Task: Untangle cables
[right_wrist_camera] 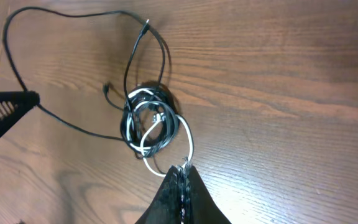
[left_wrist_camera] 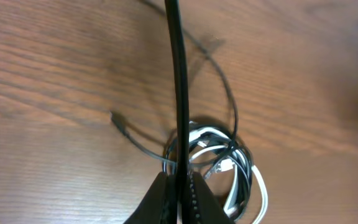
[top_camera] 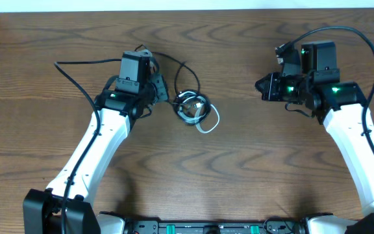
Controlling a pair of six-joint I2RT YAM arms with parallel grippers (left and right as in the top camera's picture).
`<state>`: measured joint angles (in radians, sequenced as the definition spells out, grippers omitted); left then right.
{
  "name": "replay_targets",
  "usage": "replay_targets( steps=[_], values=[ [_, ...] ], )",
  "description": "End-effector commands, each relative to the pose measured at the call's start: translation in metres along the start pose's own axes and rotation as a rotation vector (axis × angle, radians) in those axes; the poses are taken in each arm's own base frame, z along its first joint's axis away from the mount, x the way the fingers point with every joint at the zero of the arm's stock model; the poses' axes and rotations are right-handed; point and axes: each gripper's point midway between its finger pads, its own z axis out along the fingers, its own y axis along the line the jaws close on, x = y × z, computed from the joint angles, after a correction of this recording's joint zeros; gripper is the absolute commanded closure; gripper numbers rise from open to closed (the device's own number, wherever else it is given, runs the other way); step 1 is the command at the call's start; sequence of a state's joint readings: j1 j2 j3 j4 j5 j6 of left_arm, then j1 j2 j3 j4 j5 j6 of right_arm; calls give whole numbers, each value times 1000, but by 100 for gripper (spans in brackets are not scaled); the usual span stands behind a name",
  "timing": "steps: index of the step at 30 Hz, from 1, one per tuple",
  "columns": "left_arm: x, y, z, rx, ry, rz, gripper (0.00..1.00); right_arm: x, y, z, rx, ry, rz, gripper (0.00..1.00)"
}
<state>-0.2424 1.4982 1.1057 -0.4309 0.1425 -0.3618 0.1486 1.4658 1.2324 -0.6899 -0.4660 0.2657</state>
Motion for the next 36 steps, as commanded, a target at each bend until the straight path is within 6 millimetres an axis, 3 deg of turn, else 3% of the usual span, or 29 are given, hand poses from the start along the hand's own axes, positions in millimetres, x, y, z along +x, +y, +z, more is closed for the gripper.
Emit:
replay_targets(
  steps=[1, 5, 7, 9, 11, 16, 24, 31, 36],
  values=[
    [3, 8, 3, -32, 18, 115, 86, -6, 7, -8, -17, -13, -63, 99],
    [11, -4, 3, 40, 57, 144, 67, -3, 6, -7, -14, 1, -57, 99],
    [15, -10, 2, 80, 74, 150, 48, -2, 6, -7, -14, 1, -56, 98],
    [18, -16, 1, 115, 92, 148, 32, -2, 6, -7, -13, 1, -56, 84],
    [24, -22, 3, 150, 114, 149, 27, -2, 6, -7, -13, 1, -56, 76],
    [42, -36, 24, 170, 174, 183, 27, -3, 4, -7, -6, 0, -56, 64],
    [62, -68, 77, 232, 172, 385, 27, -3, 2, -7, 6, -2, -60, 60],
    [74, -51, 115, 165, 193, 406, 33, -1, -2, -5, 22, 2, -59, 59],
    [85, -44, 126, 148, 231, 404, 48, 2, -7, 4, 27, 28, -46, 58]
  ],
)
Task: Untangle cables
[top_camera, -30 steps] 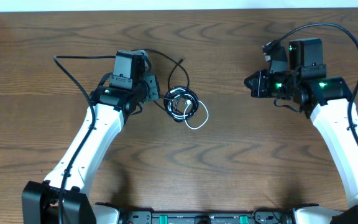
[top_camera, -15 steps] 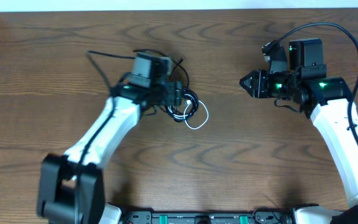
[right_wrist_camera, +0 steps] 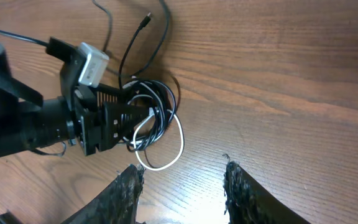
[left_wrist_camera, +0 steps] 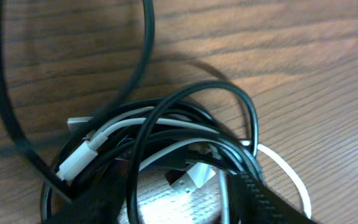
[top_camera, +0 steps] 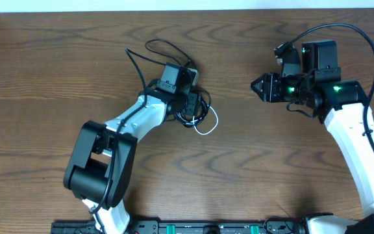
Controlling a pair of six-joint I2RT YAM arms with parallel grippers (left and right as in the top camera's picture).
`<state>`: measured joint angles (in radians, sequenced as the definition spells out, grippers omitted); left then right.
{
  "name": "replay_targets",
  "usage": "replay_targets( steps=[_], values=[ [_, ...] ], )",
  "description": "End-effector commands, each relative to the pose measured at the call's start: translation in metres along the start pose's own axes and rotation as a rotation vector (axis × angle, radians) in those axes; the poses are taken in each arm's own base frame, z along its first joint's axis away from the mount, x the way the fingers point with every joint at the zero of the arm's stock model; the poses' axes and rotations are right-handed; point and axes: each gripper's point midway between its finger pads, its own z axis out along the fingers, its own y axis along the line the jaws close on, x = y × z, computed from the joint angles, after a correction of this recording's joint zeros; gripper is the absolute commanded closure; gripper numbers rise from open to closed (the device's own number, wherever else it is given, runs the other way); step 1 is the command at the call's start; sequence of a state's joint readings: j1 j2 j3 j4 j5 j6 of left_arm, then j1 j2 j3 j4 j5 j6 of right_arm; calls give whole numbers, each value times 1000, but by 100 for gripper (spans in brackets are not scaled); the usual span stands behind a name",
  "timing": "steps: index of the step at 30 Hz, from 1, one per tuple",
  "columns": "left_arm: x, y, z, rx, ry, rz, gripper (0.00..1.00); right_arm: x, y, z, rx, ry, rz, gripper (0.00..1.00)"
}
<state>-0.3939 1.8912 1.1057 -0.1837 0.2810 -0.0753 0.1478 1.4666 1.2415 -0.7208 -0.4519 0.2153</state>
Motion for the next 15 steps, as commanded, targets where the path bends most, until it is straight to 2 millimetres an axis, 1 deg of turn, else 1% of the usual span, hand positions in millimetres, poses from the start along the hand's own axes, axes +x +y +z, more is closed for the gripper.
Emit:
replay_targets(
  steps=[1, 3, 4, 6, 8, 11, 15],
  values=[
    [4, 9, 8, -34, 15, 13, 49, 0, -5, 8, 9, 19, -3, 59],
    [4, 14, 11, -64, 12, 13, 49, 2, -7, 14, 6, 35, 2, 59],
    [3, 18, 12, -83, 5, 14, 49, 5, -6, 21, -2, 53, 2, 58],
    [1, 22, 12, -107, -1, 15, 50, 8, -3, 28, -10, 70, -4, 58],
    [1, 23, 12, -113, -1, 15, 55, 9, 1, 34, -20, 77, -15, 58],
    [4, 24, 13, -114, 10, 10, 68, 10, 7, 40, -32, 83, -33, 58],
    [10, 25, 14, -117, 31, 2, 78, 12, 11, 45, -39, 89, -44, 58]
  ],
)
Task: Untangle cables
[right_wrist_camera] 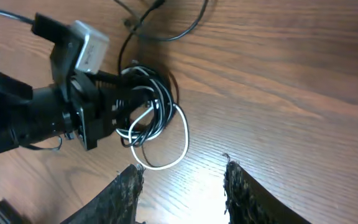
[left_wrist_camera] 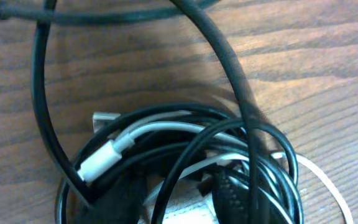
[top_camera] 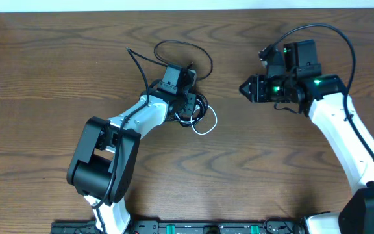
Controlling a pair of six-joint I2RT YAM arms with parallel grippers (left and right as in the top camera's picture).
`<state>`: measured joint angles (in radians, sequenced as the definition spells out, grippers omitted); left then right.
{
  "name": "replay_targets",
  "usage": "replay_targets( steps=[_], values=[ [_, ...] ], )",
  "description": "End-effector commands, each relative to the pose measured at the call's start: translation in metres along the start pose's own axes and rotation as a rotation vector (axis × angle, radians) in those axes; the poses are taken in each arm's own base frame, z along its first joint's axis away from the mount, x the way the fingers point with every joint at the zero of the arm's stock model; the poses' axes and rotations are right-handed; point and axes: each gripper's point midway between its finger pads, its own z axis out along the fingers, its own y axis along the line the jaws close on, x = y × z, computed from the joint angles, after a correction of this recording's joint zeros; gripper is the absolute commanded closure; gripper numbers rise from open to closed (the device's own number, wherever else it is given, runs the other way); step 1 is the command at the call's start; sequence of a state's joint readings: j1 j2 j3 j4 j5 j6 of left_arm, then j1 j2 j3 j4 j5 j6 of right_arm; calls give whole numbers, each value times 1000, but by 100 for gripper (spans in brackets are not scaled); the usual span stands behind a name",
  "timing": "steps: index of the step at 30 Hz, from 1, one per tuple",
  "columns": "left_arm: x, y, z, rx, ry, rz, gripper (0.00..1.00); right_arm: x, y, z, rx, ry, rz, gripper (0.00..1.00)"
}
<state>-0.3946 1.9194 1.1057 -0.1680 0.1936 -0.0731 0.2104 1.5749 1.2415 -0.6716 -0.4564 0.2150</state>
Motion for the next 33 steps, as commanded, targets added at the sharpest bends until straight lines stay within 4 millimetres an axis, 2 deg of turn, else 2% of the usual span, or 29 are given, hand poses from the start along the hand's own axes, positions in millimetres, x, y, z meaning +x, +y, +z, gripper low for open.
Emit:
replay_targets(
  steps=[1, 4, 7, 10, 13, 16, 20, 24, 26, 29, 33],
  values=[
    [10, 7, 7, -29, 37, 1, 81, 0, 6, 5, -16, 8, -24, 58],
    [15, 8, 7, -31, 53, -1, 93, 0, 6, 5, -16, 8, -24, 58],
    [16, 8, 6, -32, 58, -14, 93, 0, 8, 5, -32, 11, -25, 58],
    [-1, 9, -5, -31, 11, -74, 93, -1, 11, 5, -49, 9, -28, 58],
    [-39, 5, -37, 6, -102, -187, 93, -2, 14, 5, -61, 3, -32, 58],
    [-76, -10, -84, 116, -215, -306, 93, -5, 19, 4, -92, -6, -41, 58],
    [-97, -31, -136, 246, -297, -422, 93, -9, 32, 5, -139, -20, -64, 58],
    [-103, -45, -168, 320, -333, -425, 93, -14, 50, 6, -200, -45, -109, 59],
    [-101, -46, -175, 322, -337, -430, 93, -18, 61, 4, -252, -63, -134, 59],
    [-99, -46, -175, 319, -330, -433, 93, -25, 76, -1, -329, -92, -169, 59],
    [-99, -46, -175, 320, -326, -445, 93, -30, 81, -3, -354, -115, -184, 58]
  ],
)
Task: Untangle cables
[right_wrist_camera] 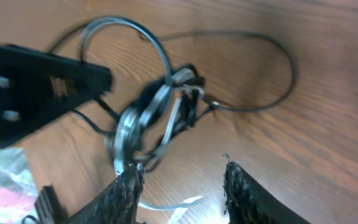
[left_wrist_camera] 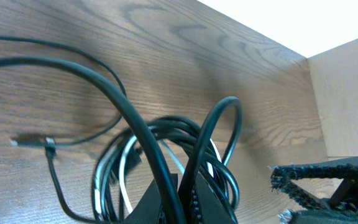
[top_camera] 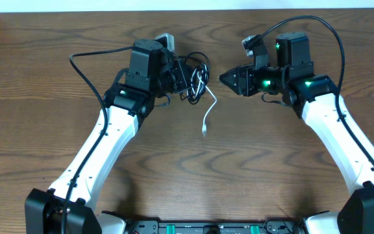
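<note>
A tangle of black and white cables (top_camera: 193, 77) hangs off the table, and my left gripper (top_camera: 179, 77) is shut on its black strands. In the left wrist view the jaws (left_wrist_camera: 182, 186) pinch two black loops of the bundle (left_wrist_camera: 160, 149). One white cable (top_camera: 208, 110) dangles from the tangle down to the table. My right gripper (top_camera: 224, 78) stands open just right of the bundle, with nothing between its fingers. In the right wrist view the gripper (right_wrist_camera: 180, 186) faces the blurred bundle (right_wrist_camera: 160, 106), and the left gripper (right_wrist_camera: 42, 81) sits behind it.
A long black cable tail (top_camera: 72, 59) loops out to the left, over and behind my left arm. The wooden table (top_camera: 252, 175) stretches toward the front. A pale wall edge (left_wrist_camera: 347, 81) shows at the far side.
My left gripper has shut on the bundle, which now sits farther back and off the table. The white cable has dropped free and hangs. My right gripper, still open, is closer to the tangle.
First my left gripper was shut on a black cable left of the bundle, and the right was shut far to the right. Then both were open, the left down on the tangle. The left now holds the bundle raised, with the right close by.
</note>
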Controlling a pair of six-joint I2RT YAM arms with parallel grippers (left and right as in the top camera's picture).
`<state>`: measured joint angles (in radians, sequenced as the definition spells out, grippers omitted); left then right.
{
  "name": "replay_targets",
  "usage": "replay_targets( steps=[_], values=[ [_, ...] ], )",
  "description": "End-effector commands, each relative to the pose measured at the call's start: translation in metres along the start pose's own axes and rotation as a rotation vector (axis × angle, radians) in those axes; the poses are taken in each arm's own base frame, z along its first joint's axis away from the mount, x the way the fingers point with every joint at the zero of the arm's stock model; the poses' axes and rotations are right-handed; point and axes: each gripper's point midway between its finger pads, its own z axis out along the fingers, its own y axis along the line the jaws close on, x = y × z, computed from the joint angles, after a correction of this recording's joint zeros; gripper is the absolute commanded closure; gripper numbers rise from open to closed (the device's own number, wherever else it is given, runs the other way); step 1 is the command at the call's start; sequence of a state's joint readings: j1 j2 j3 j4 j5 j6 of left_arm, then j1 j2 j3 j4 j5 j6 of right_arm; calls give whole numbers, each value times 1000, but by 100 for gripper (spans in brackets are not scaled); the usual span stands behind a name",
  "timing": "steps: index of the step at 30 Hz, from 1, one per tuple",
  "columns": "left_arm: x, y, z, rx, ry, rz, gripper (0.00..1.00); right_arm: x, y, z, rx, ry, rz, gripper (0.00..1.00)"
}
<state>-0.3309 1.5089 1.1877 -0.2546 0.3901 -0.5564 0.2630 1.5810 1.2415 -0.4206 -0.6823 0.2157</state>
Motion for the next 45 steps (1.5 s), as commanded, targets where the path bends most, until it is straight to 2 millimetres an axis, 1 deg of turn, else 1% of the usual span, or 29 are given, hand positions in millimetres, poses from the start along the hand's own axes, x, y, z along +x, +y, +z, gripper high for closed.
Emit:
replay_targets(
  steps=[1, 5, 9, 11, 13, 17, 20, 21, 22, 24, 26, 29, 32, 34, 38, 41, 45],
  values=[
    [-2, -6, -1, 24, -3, -20, 92, -1, 12, 2, -65, 8, -9, 57],
    [-2, -6, -1, 24, -3, -27, 93, 1, 18, 6, -73, 16, -14, 54],
    [-2, -6, -1, 24, -2, -46, 93, 1, 22, 17, -54, 9, 1, 53],
    [-2, -6, -1, 24, -3, -46, 93, 2, 23, 36, -25, 8, 20, 53],
    [-2, -6, -1, 24, -2, -46, 93, 4, 22, 48, -9, 8, 16, 54],
    [-2, -6, -1, 24, -2, -47, 93, 10, 15, 69, 50, 7, 2, 59],
    [-2, -6, -1, 24, -2, -62, 93, 12, 9, 80, 110, -3, 0, 67],
    [-2, -6, -1, 24, -2, -65, 93, 12, 7, 83, 129, -9, -2, 73],
    [-2, -6, -1, 24, -2, -65, 93, 11, 5, 83, 146, -14, 0, 82],
    [-2, -6, -1, 23, -2, -65, 93, 11, 1, 83, 168, -21, 3, 98],
    [-4, -4, -1, 14, -9, -61, 93, 9, -1, 81, 172, -27, 8, 99],
    [-13, 11, -3, -52, -58, -49, 93, 3, -7, 74, 185, -43, 26, 99],
    [-30, 39, -10, -171, -133, -41, 93, -1, -19, 55, 218, -50, 67, 99],
    [-43, 64, -19, -274, -191, -53, 93, -2, -29, 40, 253, -50, 96, 99],
    [-64, 109, -41, -434, -271, -53, 93, 2, -57, 6, 398, -52, 155, 99],
    [-73, 134, -56, -509, -295, -66, 93, 8, -72, -14, 522, -53, 171, 99],
    [-75, 156, -68, -562, -285, -69, 93, 12, -86, -35, 659, -64, 189, 99]
  ],
)
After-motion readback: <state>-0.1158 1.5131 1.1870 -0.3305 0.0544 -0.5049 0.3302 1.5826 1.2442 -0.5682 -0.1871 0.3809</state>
